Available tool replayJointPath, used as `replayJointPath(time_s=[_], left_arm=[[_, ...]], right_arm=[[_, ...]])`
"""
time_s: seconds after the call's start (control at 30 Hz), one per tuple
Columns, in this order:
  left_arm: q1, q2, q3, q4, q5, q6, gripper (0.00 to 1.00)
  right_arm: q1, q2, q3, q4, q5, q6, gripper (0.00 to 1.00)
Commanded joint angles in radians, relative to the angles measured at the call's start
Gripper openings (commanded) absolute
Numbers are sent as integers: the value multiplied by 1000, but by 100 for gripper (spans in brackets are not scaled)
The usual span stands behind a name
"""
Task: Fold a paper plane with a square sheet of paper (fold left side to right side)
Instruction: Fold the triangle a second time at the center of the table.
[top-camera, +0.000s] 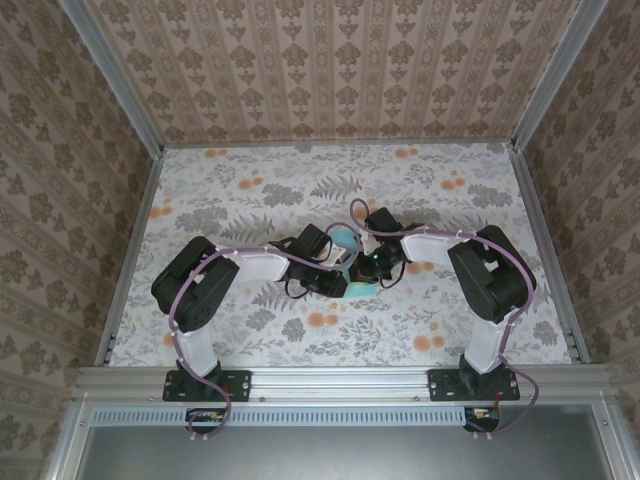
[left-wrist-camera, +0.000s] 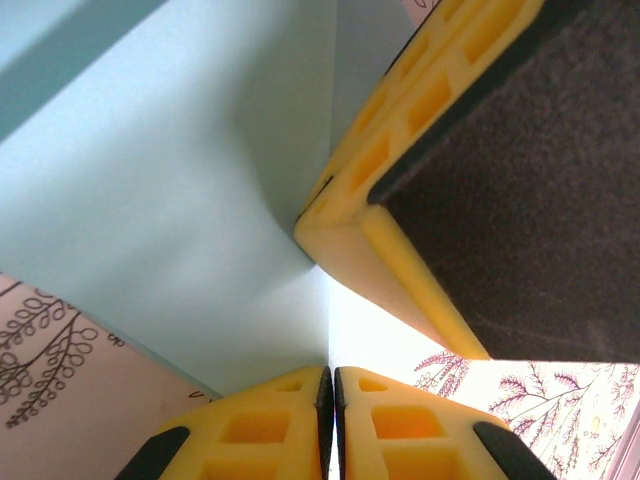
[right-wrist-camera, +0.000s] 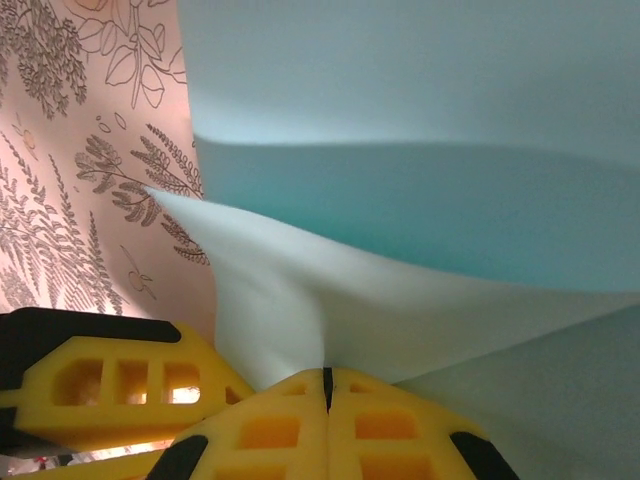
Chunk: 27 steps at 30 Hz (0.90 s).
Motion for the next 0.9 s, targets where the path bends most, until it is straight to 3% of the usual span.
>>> replayJointPath(time_s=[0.0,0.87], left_arm=[[-9,18,-21,-102,-55,30,14],[-10,14,-40,-97,-63,26,13]], right_arm=[[-10,33,30,-63,70,-40,0],[-129,73,125,-134,142,-122,0]])
